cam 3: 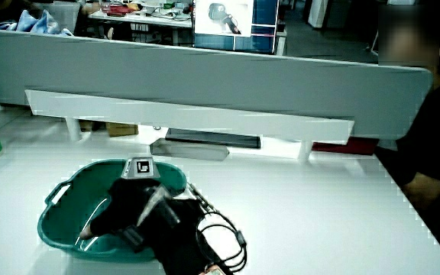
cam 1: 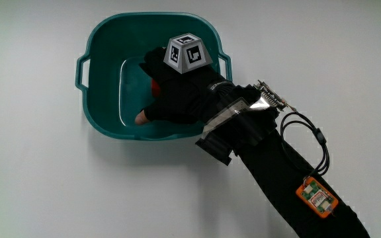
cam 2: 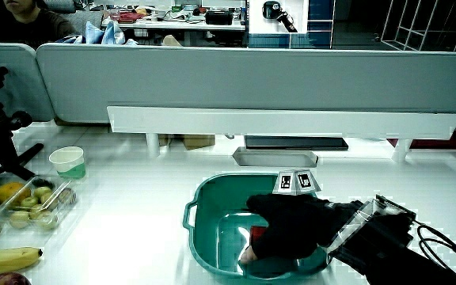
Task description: Pick red block
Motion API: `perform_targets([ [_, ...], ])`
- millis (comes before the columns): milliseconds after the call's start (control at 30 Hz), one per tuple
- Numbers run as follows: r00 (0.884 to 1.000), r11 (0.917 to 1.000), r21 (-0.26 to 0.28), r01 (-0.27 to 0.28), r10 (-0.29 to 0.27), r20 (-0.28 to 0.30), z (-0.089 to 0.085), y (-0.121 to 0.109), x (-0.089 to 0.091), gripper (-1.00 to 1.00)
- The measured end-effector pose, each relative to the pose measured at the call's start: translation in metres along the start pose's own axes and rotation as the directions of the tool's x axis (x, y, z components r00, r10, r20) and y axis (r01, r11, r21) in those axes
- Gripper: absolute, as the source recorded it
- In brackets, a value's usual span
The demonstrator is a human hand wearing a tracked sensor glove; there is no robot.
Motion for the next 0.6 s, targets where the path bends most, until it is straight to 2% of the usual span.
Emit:
perform_targets([
  [133,1.000,0.9994,-0.024,0.025,-0.024,0.012,-0.003,0.004,0.004,0.00],
  [300,0.997,0.9971,-0.018,0.074,-0.073,0.029,-0.005,0.008,0.014,0.00],
  [367,0.997,0.9967,-0.028,0.076,-0.075,0.032,-0.005,0.008,0.016,0.00],
  [433,0.994,0.9940,-0.030,0.105,-0.104,0.039,-0.006,0.010,0.020,0.00],
  [533,0.990,0.9919,-0.024,0.125,-0.123,0.071,-0.006,0.010,0.020,0.00],
  [567,0.991,0.9916,-0.037,0.124,-0.122,0.055,-0.007,0.011,0.022,0.00],
  [600,0.989,0.9915,-0.019,0.129,-0.127,0.068,-0.006,0.011,0.021,0.00],
])
